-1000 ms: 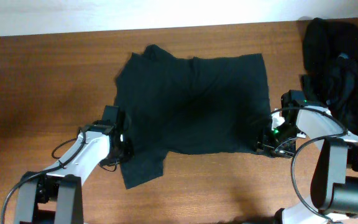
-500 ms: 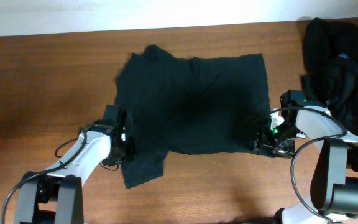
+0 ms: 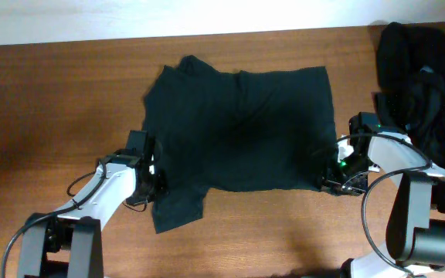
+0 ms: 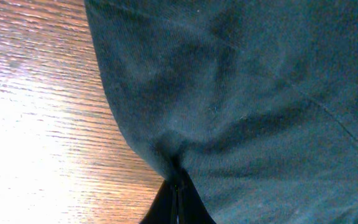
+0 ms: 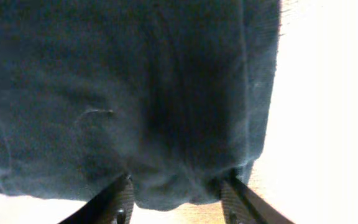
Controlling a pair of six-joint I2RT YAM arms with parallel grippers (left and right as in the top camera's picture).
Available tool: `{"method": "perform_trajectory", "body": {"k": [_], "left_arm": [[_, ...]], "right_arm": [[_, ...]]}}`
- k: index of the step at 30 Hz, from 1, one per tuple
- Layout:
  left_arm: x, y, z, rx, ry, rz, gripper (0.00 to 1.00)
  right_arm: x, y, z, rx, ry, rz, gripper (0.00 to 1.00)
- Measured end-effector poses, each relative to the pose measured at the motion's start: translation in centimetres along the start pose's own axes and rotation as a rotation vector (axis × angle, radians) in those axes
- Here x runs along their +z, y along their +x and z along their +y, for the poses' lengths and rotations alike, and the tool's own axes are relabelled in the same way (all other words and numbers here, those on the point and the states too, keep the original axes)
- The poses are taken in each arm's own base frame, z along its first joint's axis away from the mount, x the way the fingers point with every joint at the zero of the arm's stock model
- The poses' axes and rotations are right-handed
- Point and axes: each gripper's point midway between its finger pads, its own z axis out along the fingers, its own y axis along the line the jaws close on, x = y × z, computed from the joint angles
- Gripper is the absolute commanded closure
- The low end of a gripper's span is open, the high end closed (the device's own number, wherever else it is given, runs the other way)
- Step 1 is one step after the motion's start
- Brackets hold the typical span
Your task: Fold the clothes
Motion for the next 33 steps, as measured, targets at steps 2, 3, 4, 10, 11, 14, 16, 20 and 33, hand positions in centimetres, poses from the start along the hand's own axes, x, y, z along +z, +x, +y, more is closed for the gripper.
{"method": "perform_trajectory", "body": {"k": [2,3,4,10,11,14,16,20,33], "left_arm": [[0.00,0.00,0.00,0.000,0.000,0.000,0.99],[0.00,0.00,0.00,0.000,0.000,0.000,0.98],[0.00,0.00,0.00,0.000,0.000,0.000,0.97],[0.02,0.01,-0.15,0.001,0.008,0.001,0.89],[0.01,0.03,-0.20,0.001,0.011,0.002,0.88],[0.01,0.02,-0.28,0.001,0.016,0.002,0.95],[0.02,0.03,-0.28,-0.001,0.016,0.003,0.99],[0.00,0.03,-0.32,0.001,0.018,0.004,0.99],[-0.69,-0.11,-0.99,-0.010,0.039,0.065,1.00]], "right_arm": [[0.02,0.01,-0.04,-0.001,0.002,0.001,0.62],[0.04,0.02,-0.04,-0.002,0.002,0.001,0.66],[0.05,0.00,-0.04,-0.004,0.002,-0.001,0.70],[0.14,-0.37,0.05,-0.008,-0.003,-0.017,0.96],[0.14,-0.43,0.11,-0.008,-0.007,-0.019,0.96],[0.13,-0.53,0.21,-0.005,-0.012,-0.023,0.96],[0.13,-0.60,0.27,-0.005,-0.016,-0.026,0.96],[0.12,-0.68,0.38,-0.005,-0.022,-0.029,0.96],[0.12,-0.74,0.50,-0.007,-0.029,-0.031,0.96]]}}
